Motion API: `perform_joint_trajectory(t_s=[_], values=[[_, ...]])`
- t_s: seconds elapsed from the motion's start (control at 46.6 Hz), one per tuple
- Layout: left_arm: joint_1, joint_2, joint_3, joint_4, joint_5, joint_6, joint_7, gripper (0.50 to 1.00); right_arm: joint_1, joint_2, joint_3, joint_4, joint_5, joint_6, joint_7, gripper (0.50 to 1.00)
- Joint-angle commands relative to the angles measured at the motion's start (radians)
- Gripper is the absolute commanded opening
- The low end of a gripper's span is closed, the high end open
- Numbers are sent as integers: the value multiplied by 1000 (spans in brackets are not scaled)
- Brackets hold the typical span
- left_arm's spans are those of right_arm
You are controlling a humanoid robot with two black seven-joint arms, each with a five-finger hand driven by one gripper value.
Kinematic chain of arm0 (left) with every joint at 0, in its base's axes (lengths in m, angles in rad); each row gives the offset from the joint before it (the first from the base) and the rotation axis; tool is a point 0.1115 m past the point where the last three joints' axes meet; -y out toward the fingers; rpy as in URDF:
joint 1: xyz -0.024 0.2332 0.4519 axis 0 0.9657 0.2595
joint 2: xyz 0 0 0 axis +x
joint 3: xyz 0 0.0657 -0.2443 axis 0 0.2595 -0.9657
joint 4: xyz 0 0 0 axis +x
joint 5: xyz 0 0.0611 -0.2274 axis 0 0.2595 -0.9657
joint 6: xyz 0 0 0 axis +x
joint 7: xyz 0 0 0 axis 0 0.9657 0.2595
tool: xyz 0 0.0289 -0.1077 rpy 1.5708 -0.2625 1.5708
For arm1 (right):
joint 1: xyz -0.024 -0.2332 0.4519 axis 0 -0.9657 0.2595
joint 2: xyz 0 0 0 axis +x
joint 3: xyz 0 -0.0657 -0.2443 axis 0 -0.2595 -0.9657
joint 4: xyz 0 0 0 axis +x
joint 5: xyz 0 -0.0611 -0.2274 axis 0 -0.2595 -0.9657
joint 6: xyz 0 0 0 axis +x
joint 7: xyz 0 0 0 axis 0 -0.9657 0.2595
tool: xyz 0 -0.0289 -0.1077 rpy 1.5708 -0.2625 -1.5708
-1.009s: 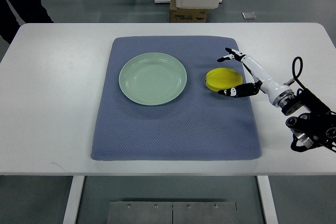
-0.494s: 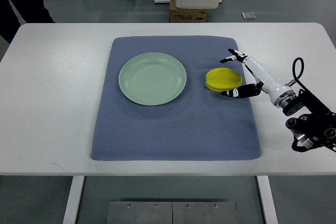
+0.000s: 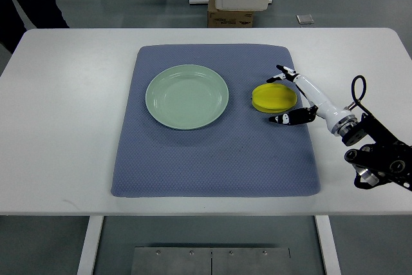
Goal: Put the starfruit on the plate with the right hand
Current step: 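Close the right hand fingers around the yellow starfruit, then lift the starfruit off the mat with the right hand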
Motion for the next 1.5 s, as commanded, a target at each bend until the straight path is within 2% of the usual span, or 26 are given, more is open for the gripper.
perform_joint_trajectory(t_s=[0.0, 0.193, 0.579, 0.773, 1.18, 1.288, 1.373, 1.459, 1.481], values=[[0, 0, -1, 0, 0, 0, 0, 1000, 1, -1, 0, -1, 2, -2, -7, 943], [0, 0, -1, 0, 0, 0, 0, 1000, -1, 2, 0, -12, 2, -2, -12, 889], [0, 0, -1, 0, 0, 0, 0, 1000, -1, 25, 0, -33, 2, -2, -13, 876], [0, 0, 1, 0, 0, 0, 0, 1000, 1, 25, 0, -35, 2, -2, -13, 814], [0, 0, -1, 0, 0, 0, 0, 1000, 1, 25, -3, -35, 2, -2, -12, 726], [0, 0, -1, 0, 0, 0, 0, 1000, 4, 25, -17, -35, 2, -2, -12, 671], [0, 0, -1, 0, 0, 0, 0, 1000, 14, 25, -37, -35, 3, -2, -9, 598], [0, 0, -1, 0, 0, 0, 0, 1000, 21, 25, -40, -35, 8, -2, -6, 500], [0, 0, 1, 0, 0, 0, 0, 1000, 22, 25, -40, -35, 9, -2, -4, 500]])
